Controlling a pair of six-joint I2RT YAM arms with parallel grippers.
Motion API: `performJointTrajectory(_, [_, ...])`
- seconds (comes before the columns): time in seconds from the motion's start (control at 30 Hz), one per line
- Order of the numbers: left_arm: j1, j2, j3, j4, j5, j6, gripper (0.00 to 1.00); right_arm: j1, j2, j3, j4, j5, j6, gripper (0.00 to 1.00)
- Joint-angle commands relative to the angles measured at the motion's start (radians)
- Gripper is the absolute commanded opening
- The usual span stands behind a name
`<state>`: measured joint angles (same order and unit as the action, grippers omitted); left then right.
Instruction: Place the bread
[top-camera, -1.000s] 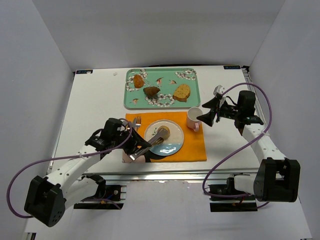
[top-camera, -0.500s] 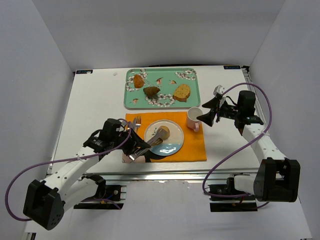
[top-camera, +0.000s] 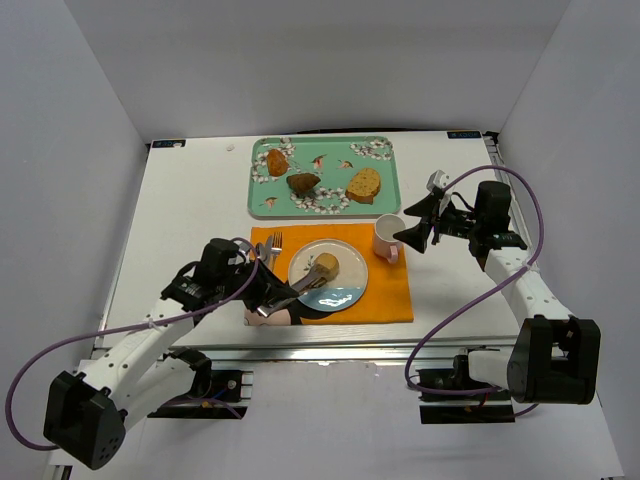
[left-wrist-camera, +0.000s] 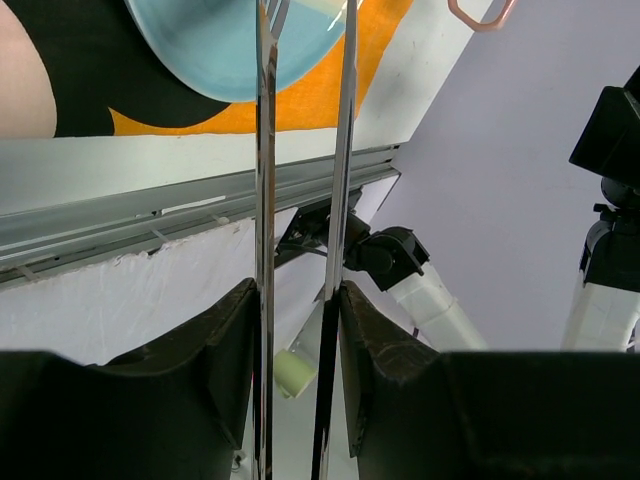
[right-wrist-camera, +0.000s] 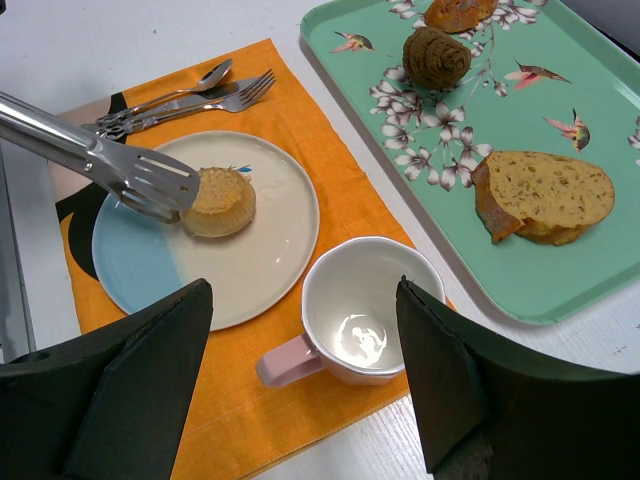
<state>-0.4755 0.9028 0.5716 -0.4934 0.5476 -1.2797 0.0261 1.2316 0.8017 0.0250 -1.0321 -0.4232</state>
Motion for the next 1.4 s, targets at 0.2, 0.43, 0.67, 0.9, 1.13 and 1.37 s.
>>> performJointTrajectory(0.2, [-0.005,-0.048,0.027,0.016,0.015,-0.017,0.48,-0.003,-0.009,0.011,0.019,-0.029,-0.005,0.78])
performJointTrajectory(0.43, [-0.005,-0.059,0.033,0.006,0.015,-0.017,0.51,-0.003,-0.012,0.008,0.021,-0.031,-0.006,0.78])
performJointTrajectory(0.67, [-0.005,-0.074,0.037,-0.023,0.017,-0.014,0.51,-0.003,-0.014,0.007,0.021,-0.031,-0.006,0.78])
performJointTrajectory(0.9, [-0.003,-0.120,0.065,-0.115,0.009,-0.004,0.50,-0.003,-0.015,0.005,0.023,-0.036,-0.006,0.78])
performJointTrajectory(1.13, [-0.003,-0.148,0.138,-0.249,-0.021,0.040,0.33,-0.003,-0.015,0.002,0.032,-0.042,-0.003,0.78])
performJointTrajectory(1.37, [-0.003,-0.059,0.391,-0.344,-0.367,0.291,0.02,-0.003,-0.018,0.005,0.024,-0.048,-0.009,0.78])
